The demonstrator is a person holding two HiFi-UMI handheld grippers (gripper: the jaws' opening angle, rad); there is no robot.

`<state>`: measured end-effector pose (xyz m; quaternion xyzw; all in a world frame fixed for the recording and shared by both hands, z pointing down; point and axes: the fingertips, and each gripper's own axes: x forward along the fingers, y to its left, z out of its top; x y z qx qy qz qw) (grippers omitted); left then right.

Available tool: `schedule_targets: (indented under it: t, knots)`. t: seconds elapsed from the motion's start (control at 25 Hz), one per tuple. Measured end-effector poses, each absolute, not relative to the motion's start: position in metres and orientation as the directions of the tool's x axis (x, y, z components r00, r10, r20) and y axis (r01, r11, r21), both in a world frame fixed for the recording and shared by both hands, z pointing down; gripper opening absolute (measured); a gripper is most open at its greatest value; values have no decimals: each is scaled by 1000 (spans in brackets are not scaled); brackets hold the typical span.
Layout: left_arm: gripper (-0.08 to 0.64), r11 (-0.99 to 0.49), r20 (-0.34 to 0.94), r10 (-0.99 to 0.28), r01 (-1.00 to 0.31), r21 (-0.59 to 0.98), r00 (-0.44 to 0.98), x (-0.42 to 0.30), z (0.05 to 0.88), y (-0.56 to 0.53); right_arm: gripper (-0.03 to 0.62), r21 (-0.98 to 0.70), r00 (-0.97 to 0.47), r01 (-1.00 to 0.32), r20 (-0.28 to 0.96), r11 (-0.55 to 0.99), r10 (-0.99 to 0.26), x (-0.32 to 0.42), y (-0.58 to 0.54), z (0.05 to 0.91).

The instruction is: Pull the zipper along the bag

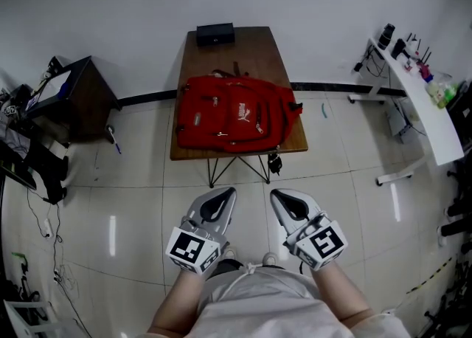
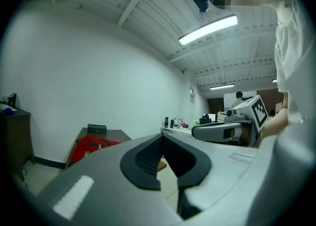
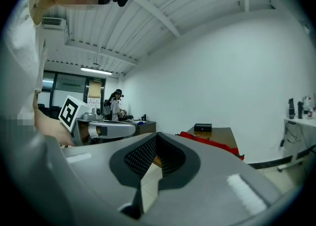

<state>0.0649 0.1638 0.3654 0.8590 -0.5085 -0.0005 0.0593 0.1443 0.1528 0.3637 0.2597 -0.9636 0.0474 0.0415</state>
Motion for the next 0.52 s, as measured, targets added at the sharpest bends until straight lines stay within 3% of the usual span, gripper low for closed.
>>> schedule_targets:
  t: [0.52]
  knots:
    - [6,-468,67,-877,-878,101,476,76,366,171,6,29,-859,-500,113,866,-499,149,158,363]
